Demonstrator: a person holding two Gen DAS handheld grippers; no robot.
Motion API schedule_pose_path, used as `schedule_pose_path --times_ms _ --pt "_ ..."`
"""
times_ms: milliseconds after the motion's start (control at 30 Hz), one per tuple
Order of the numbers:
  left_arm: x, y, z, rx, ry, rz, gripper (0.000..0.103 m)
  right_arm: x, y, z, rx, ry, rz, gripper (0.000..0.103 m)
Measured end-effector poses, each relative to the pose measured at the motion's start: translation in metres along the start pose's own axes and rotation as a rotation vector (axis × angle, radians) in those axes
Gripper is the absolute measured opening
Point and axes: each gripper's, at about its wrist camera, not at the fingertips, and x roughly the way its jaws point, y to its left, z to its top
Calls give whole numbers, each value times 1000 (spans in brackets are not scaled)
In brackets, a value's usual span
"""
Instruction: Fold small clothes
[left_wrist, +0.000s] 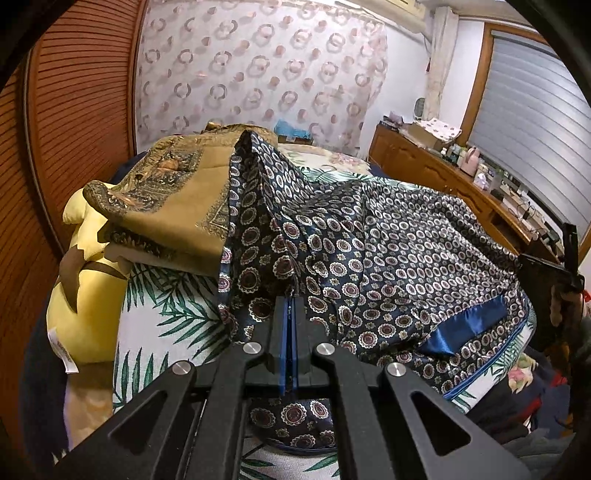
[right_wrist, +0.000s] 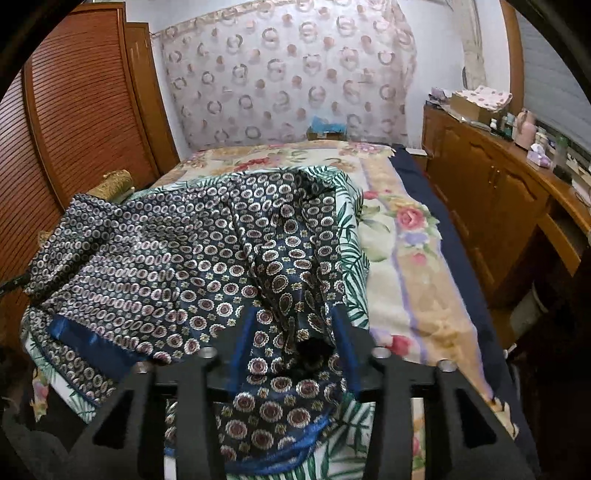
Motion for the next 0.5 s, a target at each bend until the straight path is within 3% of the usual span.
schedule_pose_path --times_ms 100,133,167,200,333,500 --pt "5 -3 -2 21 9 4 2 15 11 0 -12 41 -11 45" --pt "6 -5 -3 30 10 0 2 21 12 0 -14 58 -11 40" --pt "6 -7 -4 41 9 -4 2 24 11 1 -19 67 -2 17" --pt "5 -8 -3 46 5 -5 2 23 16 3 -26 74 3 7" --pt "-7 -9 2 26 -29 -26 2 6 19 11 -34 54 64 1" --pt "-36 -10 15 10 -92 -53 2 -43 14 24 -4 -38 117 1"
